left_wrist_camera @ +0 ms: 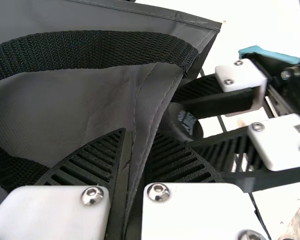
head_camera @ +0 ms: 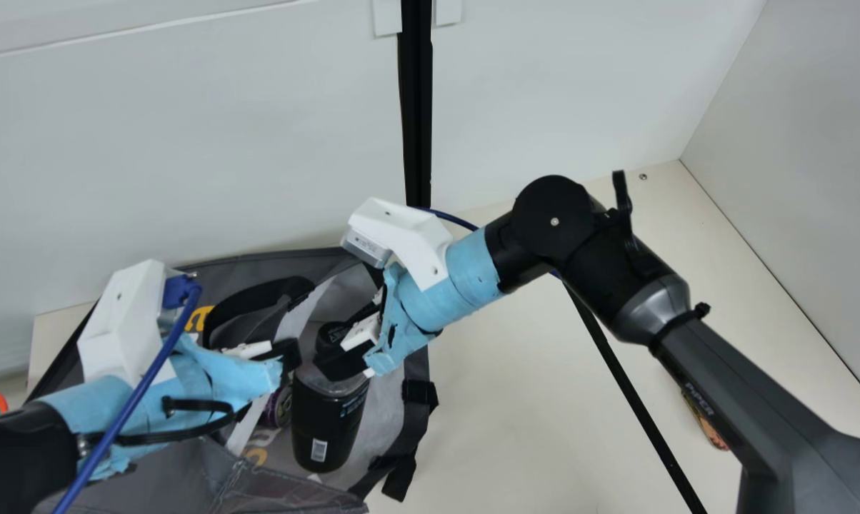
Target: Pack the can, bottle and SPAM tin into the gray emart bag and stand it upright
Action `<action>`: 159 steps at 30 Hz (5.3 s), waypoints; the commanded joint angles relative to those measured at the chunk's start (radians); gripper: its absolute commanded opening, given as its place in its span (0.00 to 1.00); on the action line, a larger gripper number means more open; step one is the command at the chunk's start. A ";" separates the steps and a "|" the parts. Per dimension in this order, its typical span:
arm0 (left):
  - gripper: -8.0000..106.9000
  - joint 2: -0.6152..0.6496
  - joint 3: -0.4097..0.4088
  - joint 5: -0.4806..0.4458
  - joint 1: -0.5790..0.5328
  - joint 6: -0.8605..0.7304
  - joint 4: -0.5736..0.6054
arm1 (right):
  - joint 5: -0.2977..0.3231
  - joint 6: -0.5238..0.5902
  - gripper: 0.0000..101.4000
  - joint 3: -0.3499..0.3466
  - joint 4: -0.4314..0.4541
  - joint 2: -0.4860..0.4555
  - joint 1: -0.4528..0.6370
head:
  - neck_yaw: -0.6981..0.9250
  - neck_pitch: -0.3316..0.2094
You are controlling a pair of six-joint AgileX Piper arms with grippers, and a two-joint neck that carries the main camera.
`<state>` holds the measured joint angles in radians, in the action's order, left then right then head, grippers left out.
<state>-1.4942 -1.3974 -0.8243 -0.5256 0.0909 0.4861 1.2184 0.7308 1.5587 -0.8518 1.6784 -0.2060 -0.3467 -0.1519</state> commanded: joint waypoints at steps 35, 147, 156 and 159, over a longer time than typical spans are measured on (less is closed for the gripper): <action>0.00 0.000 0.000 0.000 0.000 0.000 0.000 | 0.002 -0.035 0.30 0.054 -0.020 0.116 -0.042 | -0.002 -0.023; 0.00 0.000 0.000 0.000 0.000 0.000 0.000 | 0.002 -0.059 0.94 -0.163 0.410 -0.544 0.527 | -0.002 -0.023; 0.00 0.000 0.000 0.000 0.000 0.000 0.000 | 0.002 -0.102 0.94 -0.161 0.476 -0.575 0.576 | -0.002 -0.023; 0.00 0.000 0.000 0.000 0.000 0.000 0.000 | 0.002 -0.116 0.94 -0.159 0.493 -0.586 0.593 | -0.002 -0.023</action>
<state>-1.4942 -1.3974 -0.8243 -0.5256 0.0909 0.4861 1.2210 0.6198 1.3981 -0.3678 1.0934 0.3849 -0.3482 -0.1519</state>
